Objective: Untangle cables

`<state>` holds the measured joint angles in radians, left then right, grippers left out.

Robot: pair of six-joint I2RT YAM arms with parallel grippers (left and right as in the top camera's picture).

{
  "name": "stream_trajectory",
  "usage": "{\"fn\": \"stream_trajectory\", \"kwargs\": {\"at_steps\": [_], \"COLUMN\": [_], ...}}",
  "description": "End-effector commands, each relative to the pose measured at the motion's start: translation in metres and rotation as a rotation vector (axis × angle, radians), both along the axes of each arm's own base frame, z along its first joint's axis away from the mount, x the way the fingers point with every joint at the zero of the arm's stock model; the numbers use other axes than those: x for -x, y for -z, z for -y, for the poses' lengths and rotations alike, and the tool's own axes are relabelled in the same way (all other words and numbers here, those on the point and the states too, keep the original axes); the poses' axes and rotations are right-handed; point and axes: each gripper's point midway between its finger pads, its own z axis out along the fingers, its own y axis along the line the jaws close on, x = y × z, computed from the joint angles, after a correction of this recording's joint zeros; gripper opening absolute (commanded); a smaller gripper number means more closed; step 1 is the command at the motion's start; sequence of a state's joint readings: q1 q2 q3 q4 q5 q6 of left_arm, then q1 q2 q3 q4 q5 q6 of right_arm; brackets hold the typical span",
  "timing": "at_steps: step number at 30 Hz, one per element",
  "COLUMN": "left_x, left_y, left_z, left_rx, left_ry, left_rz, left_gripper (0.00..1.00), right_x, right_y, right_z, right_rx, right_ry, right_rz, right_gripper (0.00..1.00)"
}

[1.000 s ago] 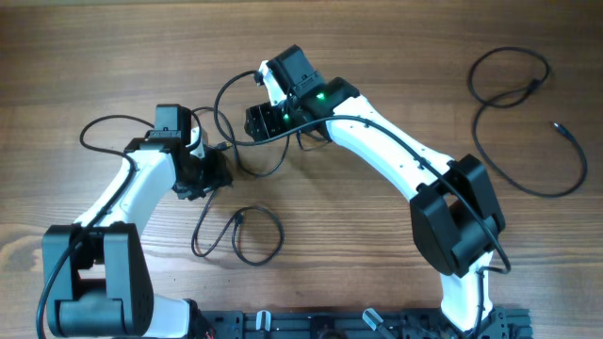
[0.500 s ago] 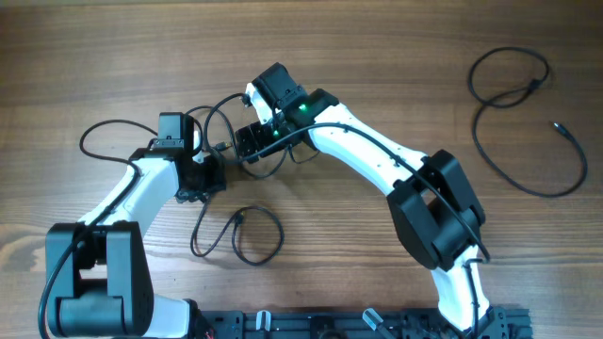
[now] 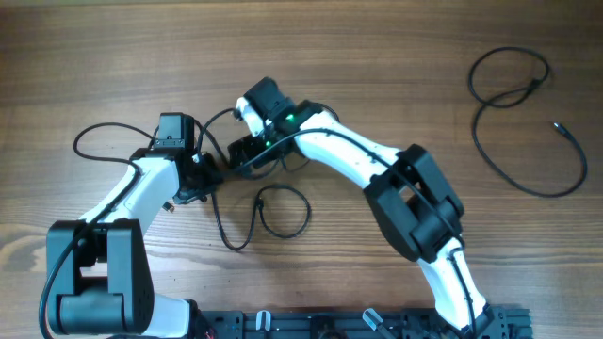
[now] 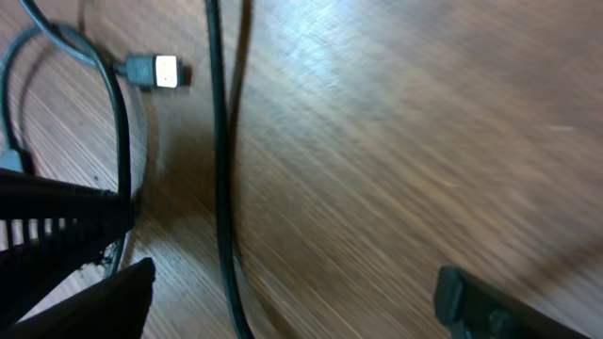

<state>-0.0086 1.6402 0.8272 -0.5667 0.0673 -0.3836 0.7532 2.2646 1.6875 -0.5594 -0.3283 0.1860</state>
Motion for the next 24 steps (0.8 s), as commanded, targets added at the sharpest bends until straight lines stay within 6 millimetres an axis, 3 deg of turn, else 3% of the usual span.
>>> {"fn": "stream_trajectory", "kwargs": {"at_steps": [1,5,9,16,20,24], "left_x": [0.005,0.005,0.005,0.005,0.005,0.005], "left_y": [0.008,0.008,0.008,0.008,0.008,0.008], "left_z": [-0.003,-0.003,-0.003,-0.003,-0.003,-0.003], "left_rx": [-0.02,-0.02,-0.02,-0.021,-0.021,-0.021], "left_ry": [-0.019,-0.019,-0.019,-0.019,-0.019,-0.019], "left_rz": [-0.027,-0.027,-0.027,-0.027,-0.027,-0.026], "left_gripper": [0.04,0.05,0.04,0.04,0.05,0.05], "right_x": [-0.004,-0.016,-0.015,-0.024,-0.04,-0.06], "right_y": [0.023,0.028,0.032,0.034,0.025,0.014], "right_z": [0.005,0.021,0.03,0.047,0.062,0.102], "right_rx": [0.09,0.181,0.235,0.317,0.327,0.386], "right_ry": [-0.006,0.039,-0.011,0.015,0.063,0.202], "right_rz": [0.055,0.116,0.144,0.184,0.203,0.187], "right_gripper": [0.93,0.87,0.81,0.75,0.76,0.77]}}
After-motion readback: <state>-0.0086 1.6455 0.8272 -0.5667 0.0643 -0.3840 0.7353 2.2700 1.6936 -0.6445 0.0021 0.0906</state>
